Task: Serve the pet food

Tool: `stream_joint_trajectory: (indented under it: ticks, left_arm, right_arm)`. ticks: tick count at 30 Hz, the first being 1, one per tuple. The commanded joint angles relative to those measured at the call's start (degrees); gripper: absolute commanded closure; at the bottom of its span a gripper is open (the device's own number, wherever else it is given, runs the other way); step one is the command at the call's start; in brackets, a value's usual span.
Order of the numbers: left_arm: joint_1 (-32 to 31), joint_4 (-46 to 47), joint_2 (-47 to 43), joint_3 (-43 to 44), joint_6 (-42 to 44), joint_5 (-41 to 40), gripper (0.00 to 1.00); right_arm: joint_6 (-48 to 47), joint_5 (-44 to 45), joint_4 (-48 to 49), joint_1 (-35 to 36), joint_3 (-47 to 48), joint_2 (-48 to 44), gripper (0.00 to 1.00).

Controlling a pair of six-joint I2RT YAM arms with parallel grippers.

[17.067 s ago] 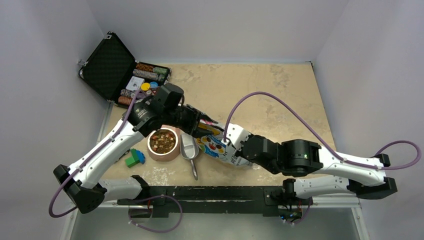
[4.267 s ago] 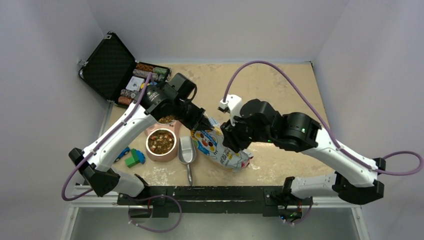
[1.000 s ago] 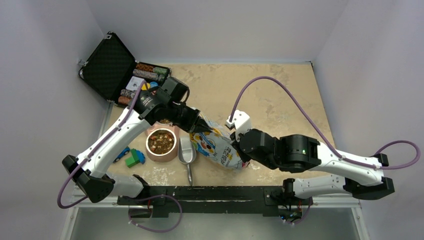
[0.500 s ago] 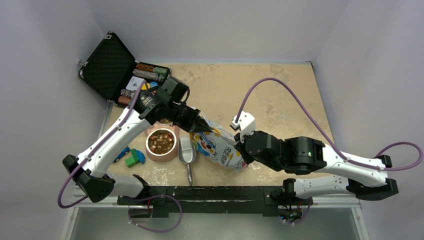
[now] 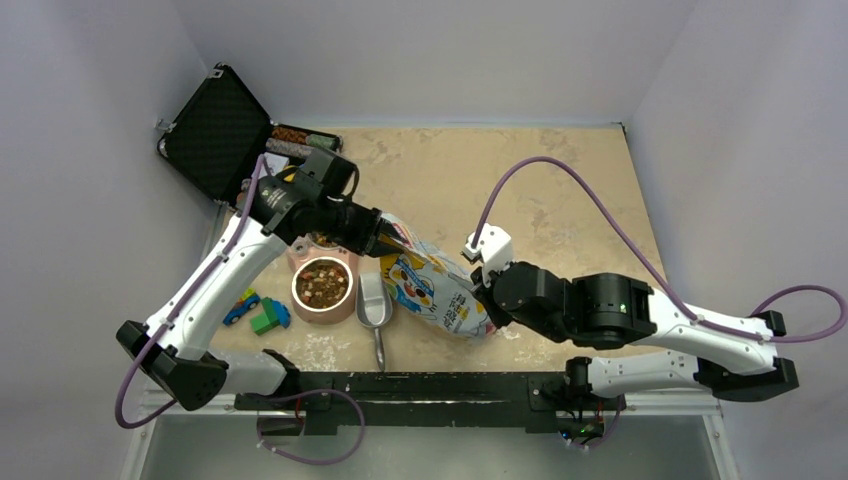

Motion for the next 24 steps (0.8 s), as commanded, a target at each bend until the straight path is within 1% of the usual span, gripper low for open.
stream_joint_trajectory:
  ticks: [1,6,9,10,11,12,14,16,18,23,24]
  left_arm:
    - [1.1,-0.8,-1.5,1.1,1.6,-2.2,0.74]
    - [1.2,0.2,-0.4,1.0,2.2,-1.3,0.73]
    - [1.2,0.9,0.0,1.5,2.6,-1.2,0.74]
    - [1.2,0.9,0.1,1.7,2.8,-1.1,0.80]
    - [1.2,1.2,0.2,1.8,3.0,-1.2,0.88]
    - [1.3,1.8,0.1,1.8,3.3,-1.4,1.00]
    - [1.2,0.9,0.1,3.4,3.8,-4.1,1.00]
    - [1.5,-5.4,2.0,8.4,6.1,-6.2,1.00]
    - [1.8,-8.7,2.9,10.9,7.3,-7.2,1.00]
    - [2.2,-3.8,-0.9,5.0,5.3,-7.2,1.00]
    - [2.3,-2.4,-1.2,3.9,5.3,-6.5,1.00]
  right_arm:
    - [-2.5,2.3,-4.0,-0.1,2.4,-0.7,1.00]
    - [-3.7,2.1,-2.9,-0.1,3.1,0.4,1.00]
    - [-4.0,1.8,-2.5,-0.1,3.2,0.9,1.00]
    - [-4.0,1.8,-2.5,-0.1,3.2,1.2,1.00]
    - [-4.0,1.9,-2.4,-0.1,3.2,1.3,1.00]
    - [-4.0,2.0,-2.6,0.0,3.3,1.4,1.00]
    - [-3.7,2.3,-2.8,-0.1,3.2,1.6,1.00]
    - [-3.5,2.4,-3.0,0.0,3.1,1.4,1.00]
    - [-3.1,2.6,-3.0,-0.1,2.9,0.8,1.00]
    - [-2.6,2.6,-2.9,-0.1,2.6,-0.6,1.00]
    - [-2.5,2.2,-2.8,-0.1,2.6,-0.7,0.95]
